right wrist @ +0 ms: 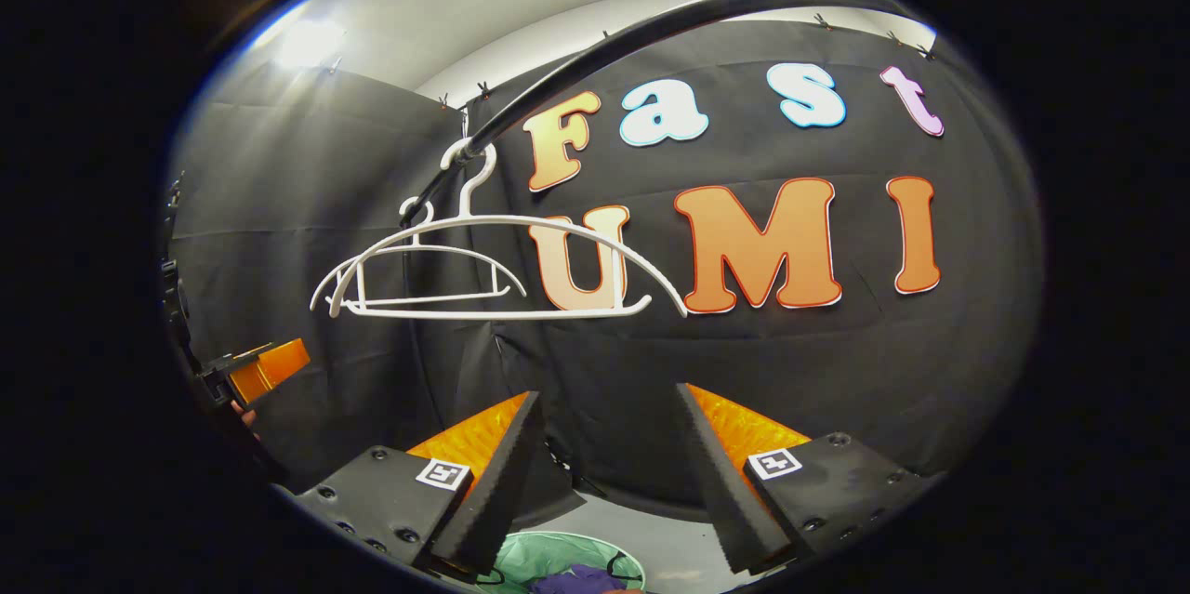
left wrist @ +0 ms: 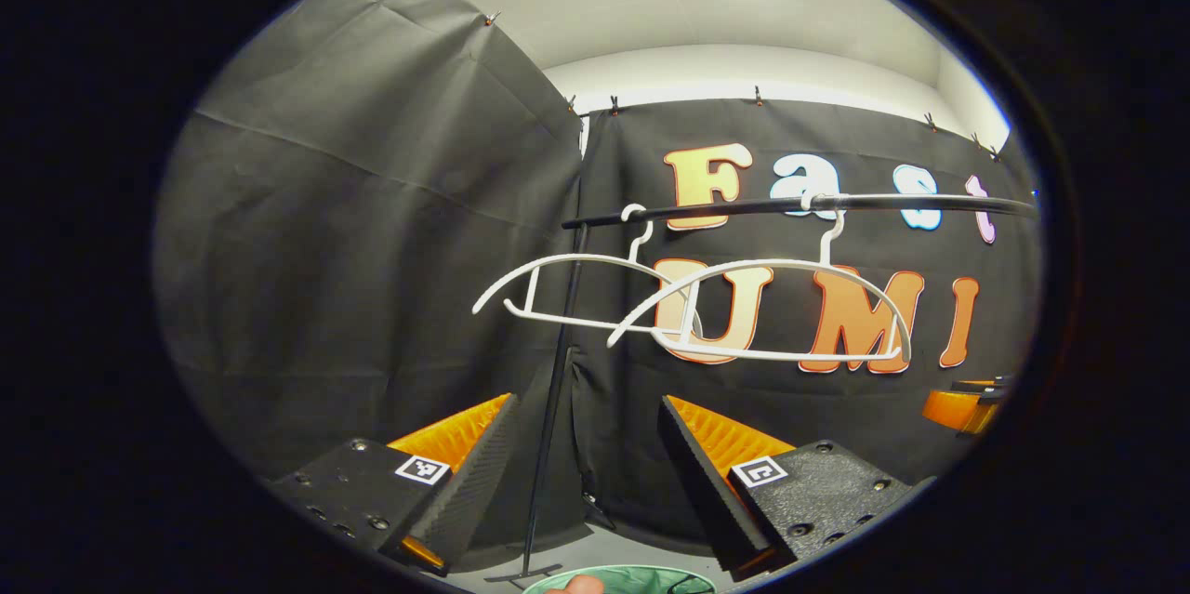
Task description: Grasp the clothes on the hanger with both hands and then place them into the laundry hamper below.
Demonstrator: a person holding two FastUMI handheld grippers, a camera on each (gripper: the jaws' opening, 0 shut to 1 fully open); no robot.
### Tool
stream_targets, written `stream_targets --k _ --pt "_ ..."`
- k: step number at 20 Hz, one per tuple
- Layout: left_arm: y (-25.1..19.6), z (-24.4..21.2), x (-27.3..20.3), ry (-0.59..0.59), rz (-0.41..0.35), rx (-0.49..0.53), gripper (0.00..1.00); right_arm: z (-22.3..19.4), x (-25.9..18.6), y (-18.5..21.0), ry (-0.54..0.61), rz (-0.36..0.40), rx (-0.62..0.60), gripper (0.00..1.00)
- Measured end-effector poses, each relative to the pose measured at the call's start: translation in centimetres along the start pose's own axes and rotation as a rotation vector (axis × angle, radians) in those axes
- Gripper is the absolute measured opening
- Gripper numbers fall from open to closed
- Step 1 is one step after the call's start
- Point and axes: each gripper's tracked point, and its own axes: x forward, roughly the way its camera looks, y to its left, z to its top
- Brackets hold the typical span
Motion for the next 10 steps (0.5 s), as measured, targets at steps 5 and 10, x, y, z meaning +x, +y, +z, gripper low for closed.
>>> stream_targets --k 5,10 --pt "-0.8 -0.5 0.2 0.009 -0.018 -0.008 0.92 0.1 -0.4 -0.4 -0.005 -0.022 -0.004 0.82" --pt "-1.6 -0.1 0.7 0.001 -0.038 -0.005 0.92 0.2 -0.5 -0.6 -0.014 -0.034 -0.016 0.82"
